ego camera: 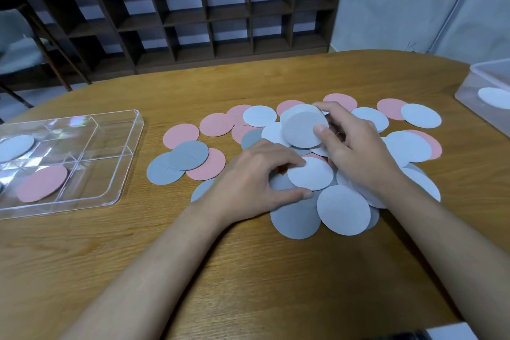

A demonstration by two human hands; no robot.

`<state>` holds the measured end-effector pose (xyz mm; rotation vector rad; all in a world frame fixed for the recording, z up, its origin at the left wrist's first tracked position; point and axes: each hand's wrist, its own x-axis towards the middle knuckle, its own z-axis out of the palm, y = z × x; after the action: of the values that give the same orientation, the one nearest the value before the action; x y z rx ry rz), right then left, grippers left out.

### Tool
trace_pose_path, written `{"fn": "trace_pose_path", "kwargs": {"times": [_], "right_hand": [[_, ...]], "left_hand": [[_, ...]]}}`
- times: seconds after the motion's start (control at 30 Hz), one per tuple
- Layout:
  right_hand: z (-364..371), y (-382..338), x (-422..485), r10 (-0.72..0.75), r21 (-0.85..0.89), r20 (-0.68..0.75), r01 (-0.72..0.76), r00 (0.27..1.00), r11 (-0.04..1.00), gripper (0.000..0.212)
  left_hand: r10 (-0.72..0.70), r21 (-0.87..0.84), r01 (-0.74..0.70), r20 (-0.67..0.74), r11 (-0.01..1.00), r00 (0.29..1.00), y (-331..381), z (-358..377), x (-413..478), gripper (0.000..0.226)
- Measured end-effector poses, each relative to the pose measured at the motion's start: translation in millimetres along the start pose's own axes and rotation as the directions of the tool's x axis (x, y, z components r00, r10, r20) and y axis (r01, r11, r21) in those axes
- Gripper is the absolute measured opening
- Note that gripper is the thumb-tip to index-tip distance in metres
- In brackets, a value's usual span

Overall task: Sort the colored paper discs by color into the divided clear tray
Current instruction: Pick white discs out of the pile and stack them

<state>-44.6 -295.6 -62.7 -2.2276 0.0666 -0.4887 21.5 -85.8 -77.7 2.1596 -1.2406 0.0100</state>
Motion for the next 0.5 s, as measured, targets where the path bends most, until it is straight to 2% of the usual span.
{"fn": "trace_pose_path", "kwargs": {"times": [0.2, 0.3, 0.4, 0.5], "right_hand": [[0.7, 1.7, 0.9, -0.022, -0.011, 0.015, 0.022, 1.000, 1.000, 0.033], [0.5, 0.6, -0.2, -0.016, 0.009, 0.008, 0.016, 1.000, 1.000, 0.034], [-1.0, -0.6, -0.2, -0.004, 0.005, 0.024, 0.004, 1.000, 1.000, 0.035], [-0.3, -1.1, 0.4, 0.002, 0.015, 0.028, -0.002, 1.000, 1.000, 0.036]], "left_hand": [[0.027, 0.011, -0.027, -0.014, 1.000, 1.000, -1.8, -0.7, 0.6, 0.041], [0.071, 0.016, -0.069, -0.099, 0.997, 0.993, -0.9, -5.1, 1.1, 0.025], [0.117, 0.091, -0.099, -0.213, 0.991, 0.970, -0.4, -8.2, 1.9, 0.015], [0.086, 0.078, -0.066, -0.298, 0.995, 0.951, -1.1, -8.9, 2.5, 0.010]]}}
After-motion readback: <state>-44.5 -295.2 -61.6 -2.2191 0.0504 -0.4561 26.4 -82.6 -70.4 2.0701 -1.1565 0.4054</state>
